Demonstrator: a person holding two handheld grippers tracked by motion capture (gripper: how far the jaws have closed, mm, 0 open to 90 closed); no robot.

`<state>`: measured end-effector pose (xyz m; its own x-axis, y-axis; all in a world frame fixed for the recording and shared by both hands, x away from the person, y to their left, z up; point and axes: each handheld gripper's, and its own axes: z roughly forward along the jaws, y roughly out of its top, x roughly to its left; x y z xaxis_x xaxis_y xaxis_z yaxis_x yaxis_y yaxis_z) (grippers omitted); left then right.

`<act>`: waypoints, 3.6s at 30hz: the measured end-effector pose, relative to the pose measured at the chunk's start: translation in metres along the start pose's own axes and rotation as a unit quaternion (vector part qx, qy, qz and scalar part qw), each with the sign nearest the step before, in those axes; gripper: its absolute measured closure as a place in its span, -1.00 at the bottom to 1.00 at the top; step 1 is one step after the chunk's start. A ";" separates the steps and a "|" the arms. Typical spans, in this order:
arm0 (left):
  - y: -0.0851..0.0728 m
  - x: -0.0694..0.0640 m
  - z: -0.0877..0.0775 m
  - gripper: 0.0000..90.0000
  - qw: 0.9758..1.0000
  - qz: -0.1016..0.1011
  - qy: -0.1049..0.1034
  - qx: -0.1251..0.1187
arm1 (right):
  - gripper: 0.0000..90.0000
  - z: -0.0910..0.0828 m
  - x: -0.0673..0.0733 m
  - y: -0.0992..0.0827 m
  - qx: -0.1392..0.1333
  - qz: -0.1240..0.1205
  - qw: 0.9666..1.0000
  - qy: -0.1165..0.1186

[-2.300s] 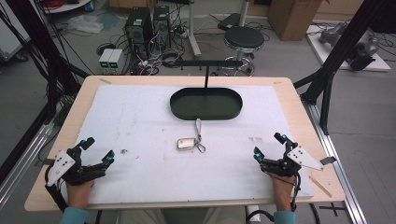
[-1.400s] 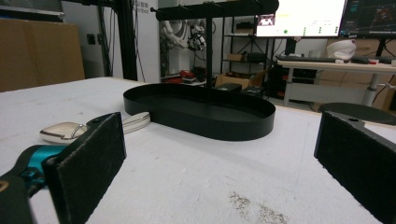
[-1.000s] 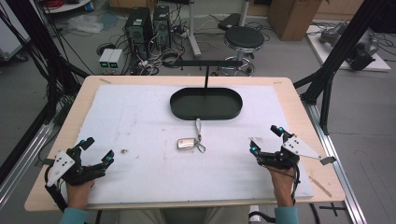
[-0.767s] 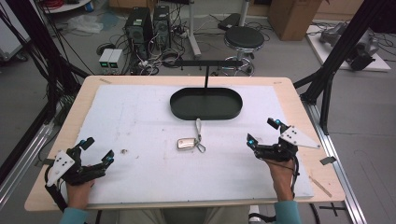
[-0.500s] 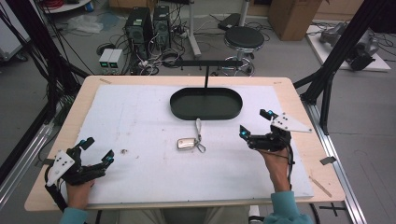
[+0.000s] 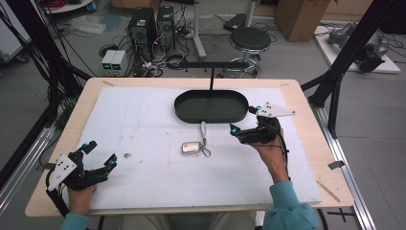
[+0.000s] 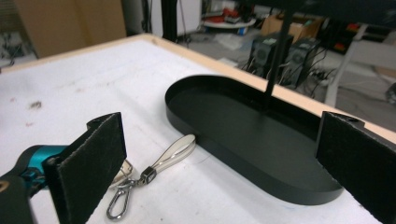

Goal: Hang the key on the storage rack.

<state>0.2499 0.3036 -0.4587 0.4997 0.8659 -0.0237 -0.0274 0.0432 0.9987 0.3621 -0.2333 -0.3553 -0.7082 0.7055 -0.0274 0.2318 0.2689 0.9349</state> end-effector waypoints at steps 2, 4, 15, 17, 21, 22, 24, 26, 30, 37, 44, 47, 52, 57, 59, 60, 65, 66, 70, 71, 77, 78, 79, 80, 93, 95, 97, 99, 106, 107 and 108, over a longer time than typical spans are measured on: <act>0.000 0.000 0.000 -0.76 1.000 0.000 0.000 0.000 | -0.97 0.003 0.000 0.001 0.008 -0.001 1.000 0.003; 0.000 0.000 0.000 -0.76 1.000 0.000 0.000 0.001 | -0.97 0.009 -0.001 0.004 0.020 -0.003 1.000 0.007; 0.000 0.000 0.000 -0.76 1.000 -0.001 0.000 0.001 | -0.97 0.045 0.006 0.019 0.085 -0.004 0.996 0.024; 0.000 0.000 0.000 -0.76 1.000 0.000 0.000 0.001 | -0.96 0.051 0.008 0.020 0.097 -0.004 0.995 0.025; 0.000 0.000 0.000 -0.76 1.000 -0.001 0.000 0.001 | -0.96 0.066 0.013 0.023 0.128 -0.004 0.991 0.026; 0.000 0.000 0.000 -0.76 1.000 0.000 0.000 0.002 | -0.96 0.068 0.013 0.023 0.131 -0.004 0.991 0.026; 0.000 0.000 0.000 -0.76 1.000 0.000 0.000 0.001 | -0.96 0.071 0.014 0.024 0.134 -0.002 0.991 0.027; 0.000 0.000 0.001 -0.76 1.000 -0.001 0.000 0.000 | -0.95 0.077 0.016 0.023 0.152 -0.004 0.988 0.025; 0.000 0.000 0.001 -0.76 1.000 -0.002 0.001 0.001 | -0.95 0.085 0.016 0.022 0.169 -0.003 0.985 0.023; 0.000 0.000 0.001 -0.76 1.000 -0.003 0.001 0.001 | -0.95 0.100 0.020 0.019 0.199 0.008 0.980 0.022; 0.000 0.000 0.001 -0.76 1.000 -0.003 0.001 0.001 | -0.95 0.115 0.025 0.018 0.235 0.011 0.972 0.015; 0.000 0.001 0.001 -0.76 1.000 -0.003 0.001 0.002 | -0.92 0.123 0.029 0.018 0.249 0.014 0.968 0.012; 0.000 0.001 0.001 -0.76 1.000 -0.005 0.001 0.003 | -0.88 0.130 0.031 0.015 0.271 0.014 0.962 0.014; 0.000 0.001 0.001 -0.76 1.000 -0.006 0.002 0.003 | -0.88 0.138 0.032 0.009 0.293 0.016 0.956 0.010; 0.000 0.001 0.001 -0.76 1.000 -0.007 0.002 0.004 | -0.88 0.139 0.032 0.009 0.298 0.019 0.954 0.009; 0.000 0.001 0.001 -0.76 1.000 -0.008 0.003 0.003 | -0.80 0.141 0.033 0.007 0.308 0.027 0.951 0.005; 0.000 0.001 0.001 -0.76 1.000 -0.007 0.002 0.004 | -0.57 0.144 0.031 0.006 0.331 0.054 0.942 0.002; 0.000 0.001 0.001 -0.76 1.000 -0.008 0.002 0.004 | -0.54 0.144 0.030 0.005 0.331 0.053 0.942 -0.001; 0.000 0.001 0.001 -0.76 1.000 -0.007 0.003 0.004 | -0.47 0.145 0.030 0.006 0.341 0.061 0.938 -0.001; 0.000 0.001 0.001 -0.76 1.000 -0.008 0.003 0.004 | -0.43 0.147 0.031 0.005 0.343 0.063 0.937 -0.001; 0.000 0.001 0.001 -0.76 1.000 -0.008 0.003 0.004 | -0.31 0.150 0.035 0.004 0.361 0.063 0.931 0.001; 0.000 0.001 0.001 -0.76 1.000 -0.008 0.003 0.004 | -0.23 0.151 0.036 0.003 0.366 0.059 0.929 0.003; 0.000 0.001 0.001 -0.76 1.000 -0.008 0.003 0.004 | -0.23 0.151 0.036 0.003 0.366 0.059 0.929 0.003; 0.000 0.002 0.001 -0.76 1.000 -0.009 0.003 0.004 | -0.21 0.152 0.037 0.003 0.368 0.062 0.928 0.003; 0.000 0.002 0.001 -0.76 1.000 -0.011 0.004 0.005 | 0.18 0.158 0.041 0.002 0.393 0.092 0.915 0.000; 0.000 0.002 0.001 -0.76 1.000 -0.011 0.004 0.005 | 0.21 0.158 0.042 0.002 0.395 0.093 0.914 0.002; 0.000 0.002 0.001 -0.76 1.000 -0.011 0.003 0.005 | 0.25 0.159 0.044 0.002 0.400 0.097 0.911 0.001; 0.000 0.002 0.001 -0.76 1.000 -0.011 0.003 0.006 | 0.28 0.160 0.044 0.001 0.405 0.093 0.910 0.003; 0.000 0.002 0.001 -0.76 1.000 -0.011 0.003 0.006 | 0.46 0.161 0.045 0.001 0.412 0.102 0.905 0.007; 0.000 0.002 0.001 -0.76 1.000 -0.011 0.003 0.006 | 0.50 0.161 0.046 0.001 0.413 0.102 0.905 0.007; 0.000 0.002 0.001 -0.76 1.000 -0.011 0.004 0.006 | 0.50 0.161 0.046 0.001 0.413 0.102 0.905 0.007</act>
<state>0.2520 0.3049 -0.4584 0.4937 0.8685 -0.0452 -0.0067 0.0558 0.9984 0.4370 -0.0950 -0.4122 -0.6020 0.7885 0.1258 0.7736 0.5370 0.3364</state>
